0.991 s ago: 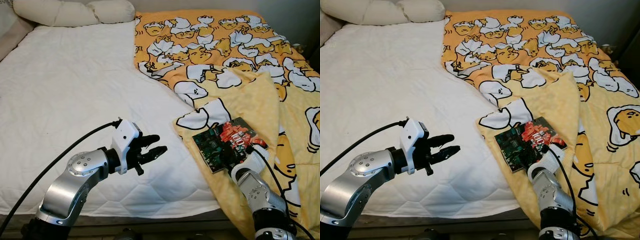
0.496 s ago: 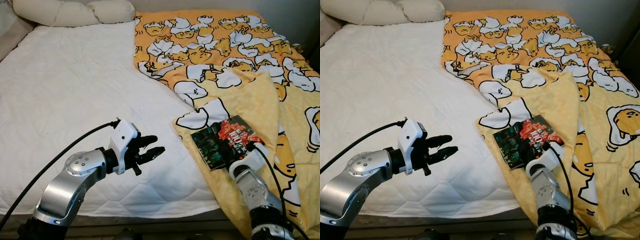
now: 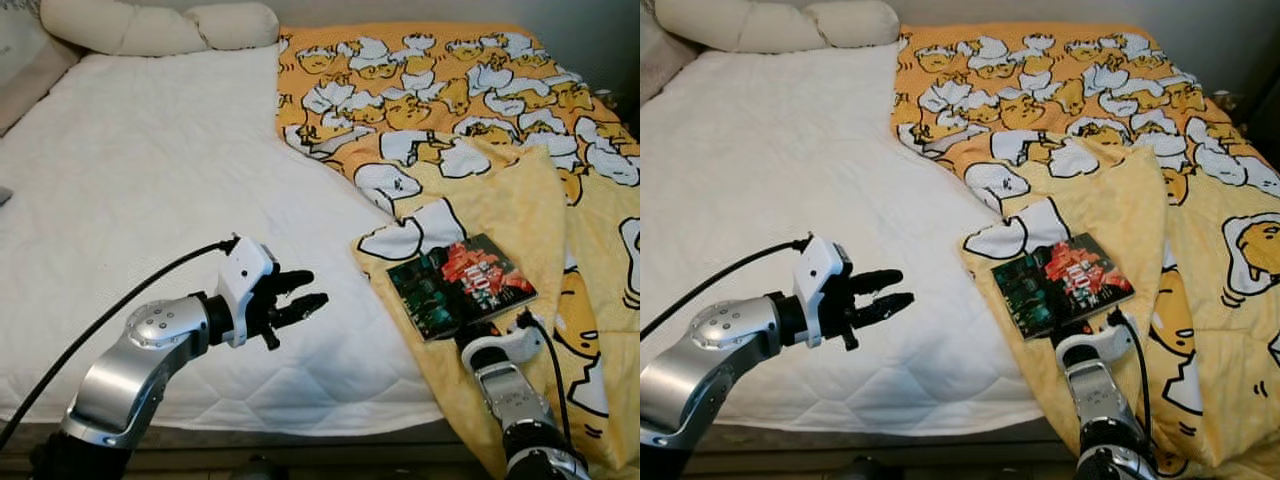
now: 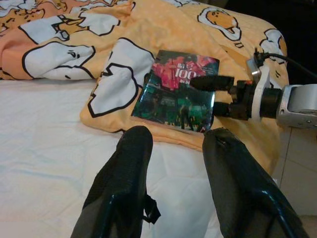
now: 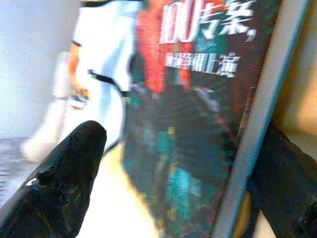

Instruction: Clean up the room

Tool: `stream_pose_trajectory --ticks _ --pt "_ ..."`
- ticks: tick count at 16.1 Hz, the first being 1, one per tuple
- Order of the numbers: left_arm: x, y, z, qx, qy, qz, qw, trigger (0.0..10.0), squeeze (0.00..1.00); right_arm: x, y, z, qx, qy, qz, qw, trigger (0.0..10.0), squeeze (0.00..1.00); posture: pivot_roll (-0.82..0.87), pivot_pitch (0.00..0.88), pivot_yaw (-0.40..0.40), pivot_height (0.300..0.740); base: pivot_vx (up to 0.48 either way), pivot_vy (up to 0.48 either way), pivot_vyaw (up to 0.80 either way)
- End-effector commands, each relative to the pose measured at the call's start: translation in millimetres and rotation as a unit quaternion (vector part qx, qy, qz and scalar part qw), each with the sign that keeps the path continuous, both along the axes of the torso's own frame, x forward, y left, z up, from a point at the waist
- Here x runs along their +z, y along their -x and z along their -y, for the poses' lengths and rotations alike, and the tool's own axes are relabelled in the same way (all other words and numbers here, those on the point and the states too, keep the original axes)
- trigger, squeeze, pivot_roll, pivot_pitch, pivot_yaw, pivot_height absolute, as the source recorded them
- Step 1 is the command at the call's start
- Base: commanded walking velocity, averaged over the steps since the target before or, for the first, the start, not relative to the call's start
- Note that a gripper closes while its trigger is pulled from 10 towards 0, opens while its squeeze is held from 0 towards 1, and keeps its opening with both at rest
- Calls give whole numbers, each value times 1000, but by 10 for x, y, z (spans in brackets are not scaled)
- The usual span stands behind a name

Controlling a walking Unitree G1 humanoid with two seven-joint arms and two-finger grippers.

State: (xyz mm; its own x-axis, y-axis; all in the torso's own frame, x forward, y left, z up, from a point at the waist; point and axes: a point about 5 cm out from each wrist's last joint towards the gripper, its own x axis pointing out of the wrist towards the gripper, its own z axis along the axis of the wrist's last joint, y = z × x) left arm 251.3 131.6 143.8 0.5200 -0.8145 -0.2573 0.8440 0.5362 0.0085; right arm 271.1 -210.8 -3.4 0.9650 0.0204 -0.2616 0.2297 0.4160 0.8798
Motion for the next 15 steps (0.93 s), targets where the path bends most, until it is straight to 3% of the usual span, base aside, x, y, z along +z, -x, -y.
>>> stream_pose_trajectory --ticks 1,3,6,7,8,15 --pt "59 7 -21 -3 1 6 1000 10000 0 38 -23 -34 3 -15 30 999 10000 0 46 47 69 740 0 0 0" --pt "62 9 -21 -2 1 6 1000 10000 0 86 -73 -24 1 -10 54 998 10000 0 47 48 70 740 0 0 0" --pt "64 4 -14 -2 1 5 1000 10000 0 48 -89 -13 -1 -1 28 1000 10000 0 51 52 71 740 0 0 0" --pt "60 1 -14 -2 0 5 1000 10000 0 -3 -77 -6 -4 17 -5 1000 1961 0 51 53 74 740 0 0 0" --pt "66 0 -9 -3 -1 6 1000 10000 0 3 -88 9 -15 14 -4 1000 0 0 58 59 72 740 0 0 0" --pt "66 13 9 -1 9 3 1000 10000 0 77 -144 43 -48 -6 37 998 0 0 40 55 61 740 0 0 0"
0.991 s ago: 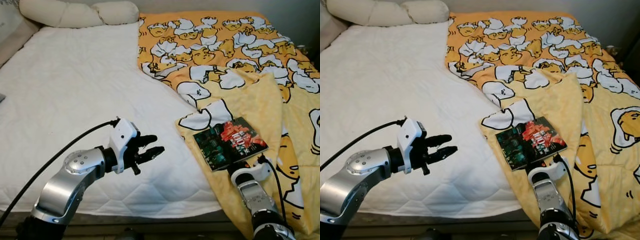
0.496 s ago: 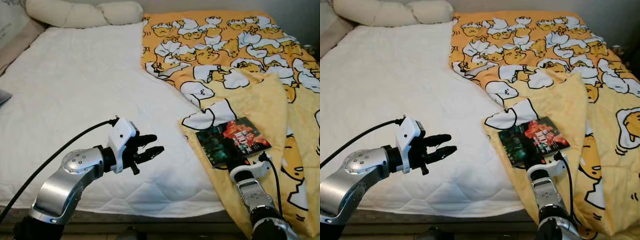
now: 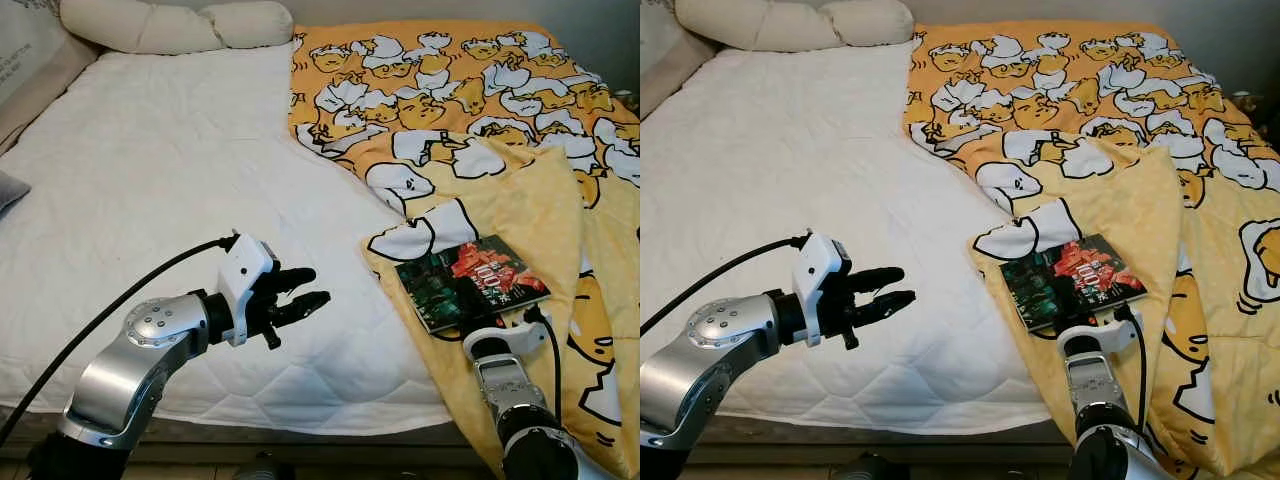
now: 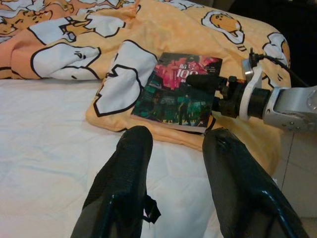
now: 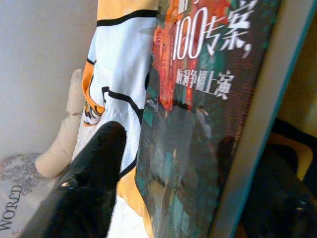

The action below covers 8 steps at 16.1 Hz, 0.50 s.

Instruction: Clean up the room

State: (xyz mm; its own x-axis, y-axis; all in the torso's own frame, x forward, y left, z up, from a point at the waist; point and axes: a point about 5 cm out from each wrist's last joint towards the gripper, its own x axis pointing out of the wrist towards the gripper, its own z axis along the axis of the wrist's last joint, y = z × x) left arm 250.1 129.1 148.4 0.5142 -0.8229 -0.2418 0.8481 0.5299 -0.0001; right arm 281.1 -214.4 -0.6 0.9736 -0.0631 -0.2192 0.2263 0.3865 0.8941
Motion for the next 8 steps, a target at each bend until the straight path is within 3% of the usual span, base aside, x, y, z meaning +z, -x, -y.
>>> stream_pose_trajectory --ticks 1,8 --pt "18 -2 -11 4 1 3 1000 10000 0 39 -33 7 -2 0 15 1000 0 0 38 53 59 740 0 0 0" --pt "15 -2 8 7 4 6 1000 10000 0 42 -31 15 2 3 19 1000 0 0 29 47 53 740 0 0 0"
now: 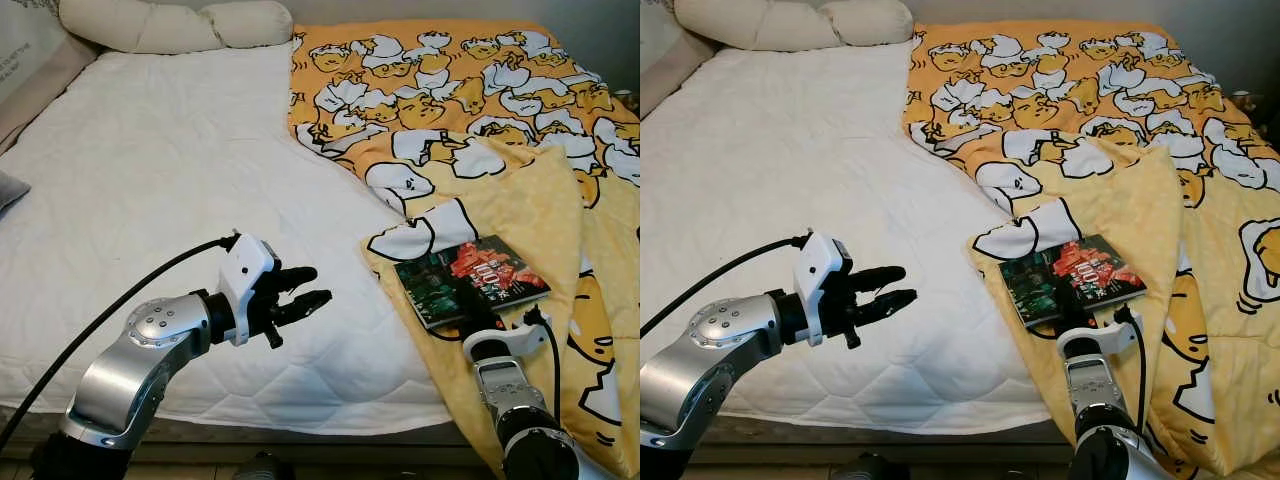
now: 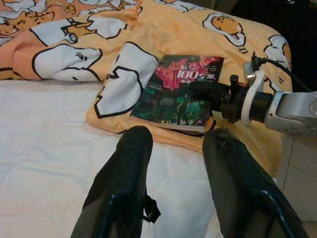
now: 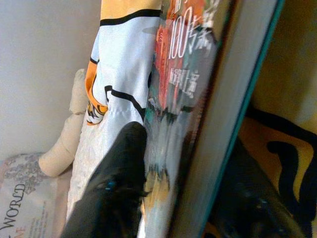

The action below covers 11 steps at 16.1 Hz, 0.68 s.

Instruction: Clean up the room

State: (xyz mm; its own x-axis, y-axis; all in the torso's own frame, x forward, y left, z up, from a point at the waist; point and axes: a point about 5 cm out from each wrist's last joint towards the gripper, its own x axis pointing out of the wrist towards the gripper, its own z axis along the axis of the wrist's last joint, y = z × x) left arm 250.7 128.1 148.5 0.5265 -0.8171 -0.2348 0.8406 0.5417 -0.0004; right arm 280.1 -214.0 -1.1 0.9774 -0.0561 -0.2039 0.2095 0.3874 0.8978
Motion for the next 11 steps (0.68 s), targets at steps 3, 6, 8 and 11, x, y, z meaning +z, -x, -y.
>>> stream_pose_trajectory --ticks 3,6,8,11 --pt "8 -7 5 4 5 6 1000 10000 0 68 -61 4 7 3 19 1000 0 0 21 35 45 740 0 0 0" --pt "12 -38 11 13 8 13 1000 10000 0 74 -64 20 8 5 19 1000 0 0 14 13 29 740 0 0 0" --pt "6 -55 2 28 10 2 1000 10000 0 94 -72 37 7 4 27 1000 0 0 12 0 11 740 0 0 0" --pt "48 -106 -48 71 35 -10 997 10000 0 244 -109 51 44 13 93 995 0 0 14 0 -18 740 0 0 0"
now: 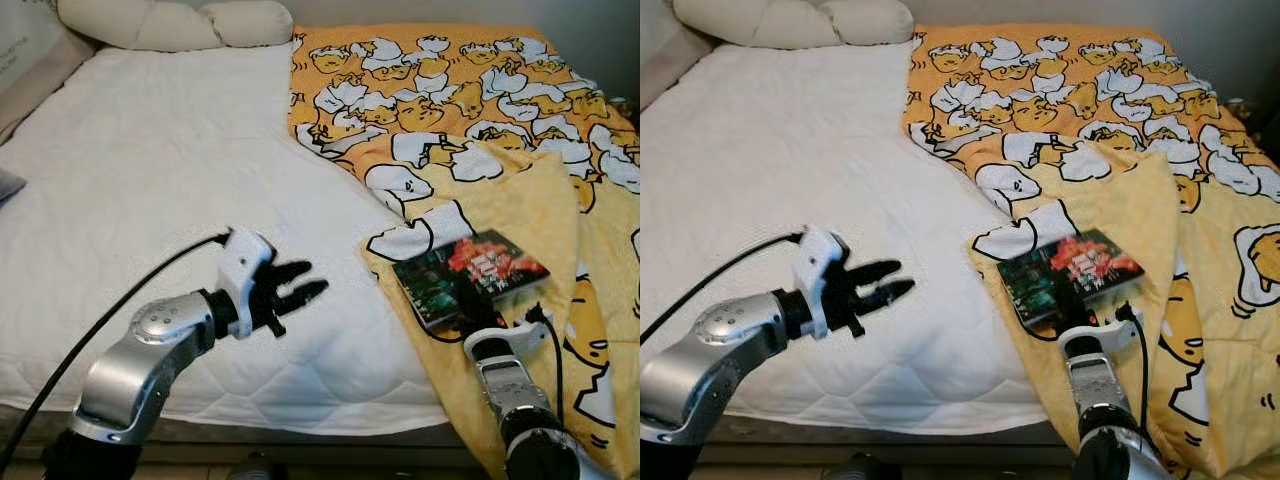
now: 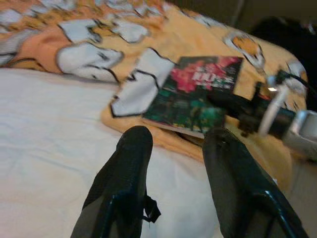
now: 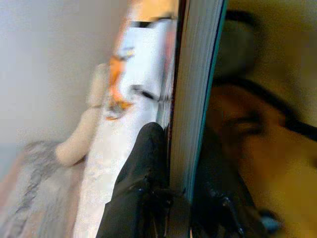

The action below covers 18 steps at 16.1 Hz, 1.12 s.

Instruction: Clean up the room

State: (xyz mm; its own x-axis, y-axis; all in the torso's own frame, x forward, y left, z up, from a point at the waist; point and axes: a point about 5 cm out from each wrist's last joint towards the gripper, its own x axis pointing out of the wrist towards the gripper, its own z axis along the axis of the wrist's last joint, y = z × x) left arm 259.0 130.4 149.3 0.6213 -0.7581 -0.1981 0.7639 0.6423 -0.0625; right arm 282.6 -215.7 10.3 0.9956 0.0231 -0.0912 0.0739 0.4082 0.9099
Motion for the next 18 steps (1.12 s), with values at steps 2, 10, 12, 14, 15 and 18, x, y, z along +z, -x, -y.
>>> stream_pose_trajectory --ticks 2,10,12,14,15,18 --pt "120 -111 -71 34 12 59 998 10000 0 265 -103 -23 59 29 88 994 0 0 16 0 -21 740 0 0 0" --pt "865 -378 -11 -138 252 9 958 10000 1000 1511 -154 -460 449 150 352 807 0 0 5 0 -4 740 0 0 0" --pt "974 -367 -35 -190 294 -23 937 10000 1000 1721 -118 -503 491 160 382 766 0 0 6 0 -5 740 0 0 0" --pt "996 -279 -50 -247 302 -49 919 10000 0 1838 -78 -524 516 156 395 744 0 0 8 0 -8 740 0 0 0" --pt "919 -322 -64 -225 274 -45 934 10000 0 1870 -54 -529 523 152 399 738 0 0 9 0 -10 740 0 0 0" --pt "861 -429 -194 -178 270 -21 946 10000 0 1885 -19 -519 526 157 396 736 0 0 5 0 -8 740 0 0 0"
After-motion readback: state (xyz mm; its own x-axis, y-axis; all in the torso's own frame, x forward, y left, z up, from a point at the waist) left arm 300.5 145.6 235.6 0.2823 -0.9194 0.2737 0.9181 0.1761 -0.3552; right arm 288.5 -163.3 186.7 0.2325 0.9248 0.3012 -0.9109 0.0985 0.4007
